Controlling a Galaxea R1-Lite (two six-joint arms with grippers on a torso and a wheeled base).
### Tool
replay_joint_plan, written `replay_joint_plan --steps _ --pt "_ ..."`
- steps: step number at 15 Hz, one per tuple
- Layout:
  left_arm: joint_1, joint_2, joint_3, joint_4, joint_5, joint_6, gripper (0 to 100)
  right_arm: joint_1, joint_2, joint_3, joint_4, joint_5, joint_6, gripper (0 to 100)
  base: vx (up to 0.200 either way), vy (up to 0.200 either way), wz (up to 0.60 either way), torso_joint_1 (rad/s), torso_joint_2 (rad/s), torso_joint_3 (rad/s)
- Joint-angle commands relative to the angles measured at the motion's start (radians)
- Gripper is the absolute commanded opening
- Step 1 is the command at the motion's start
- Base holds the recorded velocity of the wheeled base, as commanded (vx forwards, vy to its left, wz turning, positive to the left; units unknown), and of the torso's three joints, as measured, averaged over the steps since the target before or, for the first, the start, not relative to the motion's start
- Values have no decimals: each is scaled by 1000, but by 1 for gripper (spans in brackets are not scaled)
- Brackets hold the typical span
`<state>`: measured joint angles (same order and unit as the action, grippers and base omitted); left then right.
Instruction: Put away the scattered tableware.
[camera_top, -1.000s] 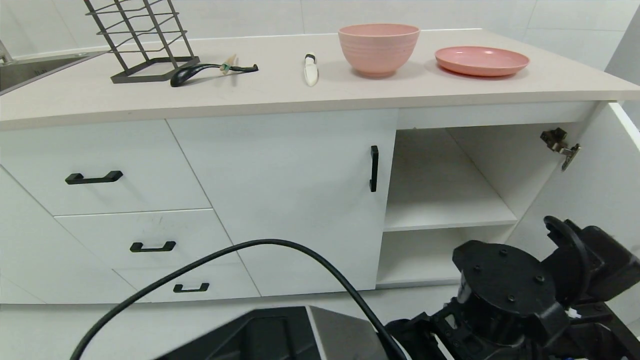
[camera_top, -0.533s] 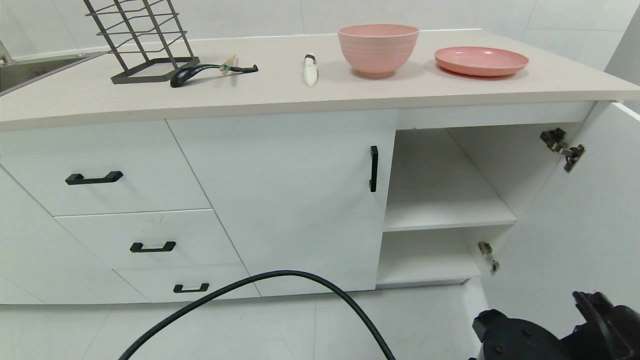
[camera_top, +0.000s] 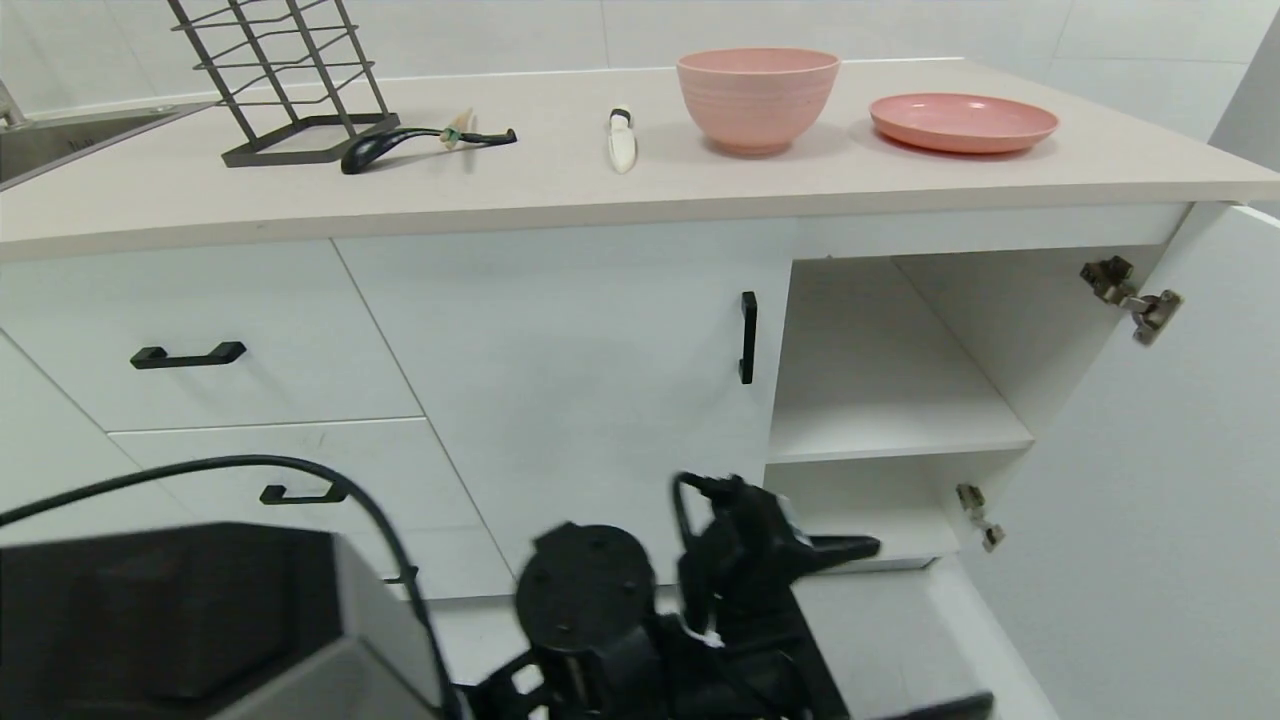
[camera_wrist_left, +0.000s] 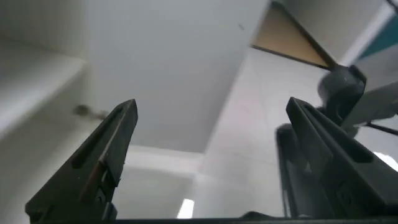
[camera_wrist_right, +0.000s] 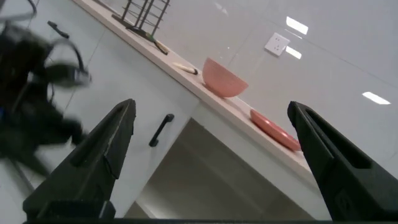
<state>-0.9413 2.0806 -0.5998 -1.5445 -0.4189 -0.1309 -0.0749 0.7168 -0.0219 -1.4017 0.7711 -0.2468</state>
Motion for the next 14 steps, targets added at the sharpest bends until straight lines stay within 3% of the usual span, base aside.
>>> replay_joint_plan --steps 1,4,6,8,11,12,13,14 --pt "242 -410 276 -26 -1 13 100 21 0 20 4 1 -8 100 0 0 0 0 0 0" --pt "351 -642 463 -26 -1 14 100 72 -34 22 40 1 -23 100 0 0 0 0 0 0" --pt "476 -817 555 -26 -1 14 100 79 -117 22 104 1 -23 100 0 0 0 0 0 0" --pt "628 -961 600 6 -3 25 100 104 -272 22 277 1 -23 100 0 0 0 0 0 0" --pt "766 -1231 598 293 -3 94 100 149 -623 22 736 -76 -20 100 0 0 0 0 0 0" --pt "782 -1292 598 363 -3 100 100 132 -642 22 793 -93 -17 100 0 0 0 0 0 0" --pt "805 -1396 600 503 -1 102 100 118 -643 22 805 -150 18 100 0 0 0 0 0 0" --pt "848 -1505 597 636 0 102 100 106 -655 22 891 -288 98 100 0 0 0 0 0 0"
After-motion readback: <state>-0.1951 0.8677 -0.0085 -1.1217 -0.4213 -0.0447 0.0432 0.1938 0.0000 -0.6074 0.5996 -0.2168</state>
